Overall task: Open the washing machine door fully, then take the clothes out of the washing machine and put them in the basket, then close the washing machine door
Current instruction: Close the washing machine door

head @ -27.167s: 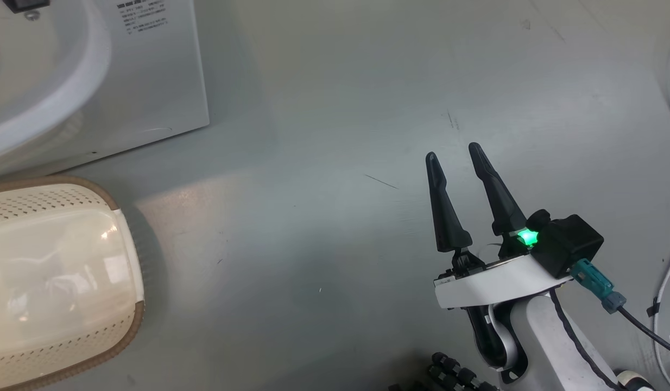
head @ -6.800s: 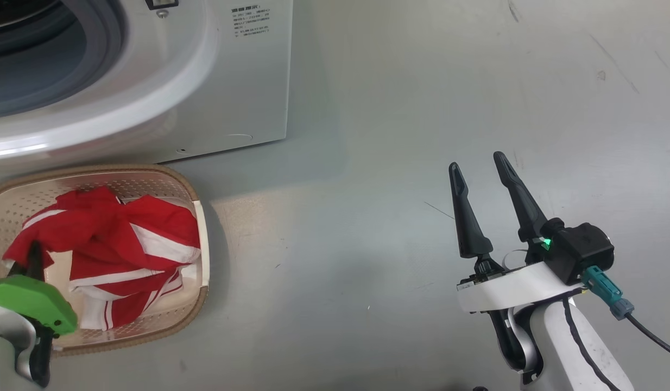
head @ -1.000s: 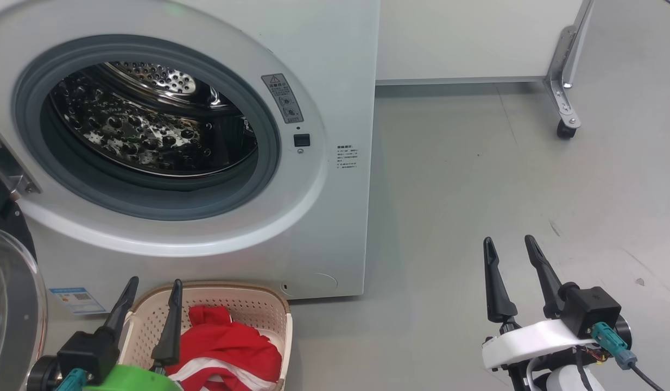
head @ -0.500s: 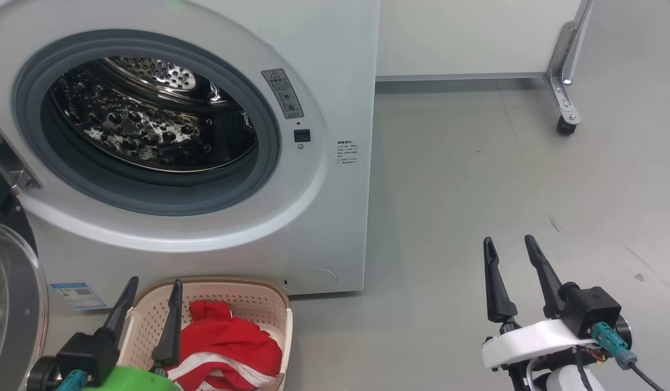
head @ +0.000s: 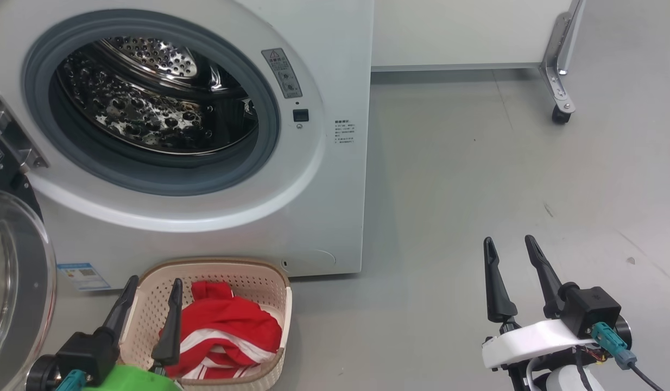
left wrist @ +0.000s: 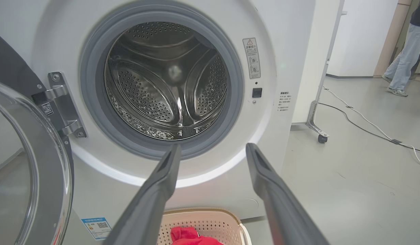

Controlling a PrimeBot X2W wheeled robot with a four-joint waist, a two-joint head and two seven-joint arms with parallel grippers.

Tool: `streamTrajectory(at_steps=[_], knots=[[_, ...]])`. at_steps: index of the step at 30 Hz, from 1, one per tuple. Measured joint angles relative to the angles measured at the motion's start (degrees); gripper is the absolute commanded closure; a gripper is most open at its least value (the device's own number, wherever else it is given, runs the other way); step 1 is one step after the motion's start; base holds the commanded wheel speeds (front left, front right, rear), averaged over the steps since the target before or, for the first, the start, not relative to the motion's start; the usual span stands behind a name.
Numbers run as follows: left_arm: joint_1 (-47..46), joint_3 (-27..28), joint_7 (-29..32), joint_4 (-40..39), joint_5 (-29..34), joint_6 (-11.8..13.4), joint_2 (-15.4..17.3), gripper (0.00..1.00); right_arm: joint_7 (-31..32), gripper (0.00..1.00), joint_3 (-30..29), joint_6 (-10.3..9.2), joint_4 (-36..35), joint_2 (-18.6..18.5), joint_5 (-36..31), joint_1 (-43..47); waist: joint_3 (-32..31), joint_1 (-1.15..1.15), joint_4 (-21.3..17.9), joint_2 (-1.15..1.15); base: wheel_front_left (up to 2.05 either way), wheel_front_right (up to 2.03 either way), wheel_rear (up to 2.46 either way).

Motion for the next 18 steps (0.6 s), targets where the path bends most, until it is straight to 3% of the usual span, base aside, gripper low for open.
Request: streamTrajectory(at_steps=[18], knots=[[0.02,0.19,0.00,-0.38,0.11,0.00,0.03,0.00,0.00,0.00,0.14,-0.01,0.01,0.00,0.57,0.00,0.08,0.00,0.04,0.00,-1.15,1.15,0.00]])
